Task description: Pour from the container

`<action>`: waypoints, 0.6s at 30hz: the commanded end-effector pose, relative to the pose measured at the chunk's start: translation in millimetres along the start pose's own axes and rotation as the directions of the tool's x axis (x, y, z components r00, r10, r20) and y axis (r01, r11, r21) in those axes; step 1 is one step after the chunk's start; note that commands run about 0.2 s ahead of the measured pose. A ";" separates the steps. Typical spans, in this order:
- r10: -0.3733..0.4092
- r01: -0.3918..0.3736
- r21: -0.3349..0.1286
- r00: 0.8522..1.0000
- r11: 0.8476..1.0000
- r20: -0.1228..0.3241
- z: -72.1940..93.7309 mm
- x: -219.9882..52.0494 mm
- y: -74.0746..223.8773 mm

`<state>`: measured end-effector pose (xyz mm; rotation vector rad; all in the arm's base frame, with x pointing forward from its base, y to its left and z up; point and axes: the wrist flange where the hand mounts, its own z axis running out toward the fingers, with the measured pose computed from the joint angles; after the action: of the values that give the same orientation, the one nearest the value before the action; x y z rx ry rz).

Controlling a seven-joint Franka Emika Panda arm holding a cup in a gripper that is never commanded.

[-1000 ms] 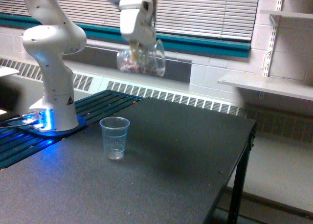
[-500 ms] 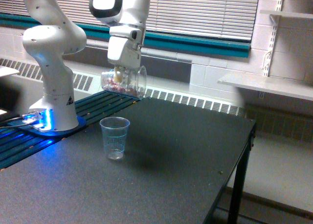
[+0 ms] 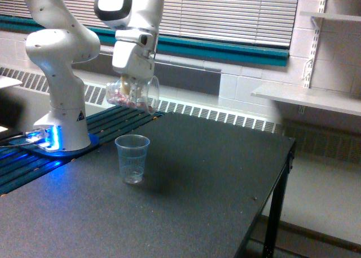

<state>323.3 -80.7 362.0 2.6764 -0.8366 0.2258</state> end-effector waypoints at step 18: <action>-0.004 0.009 -0.076 0.998 0.997 0.067 29.9 -41.4 12.8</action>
<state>295.2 -80.5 339.0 2.6463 -0.8287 0.1407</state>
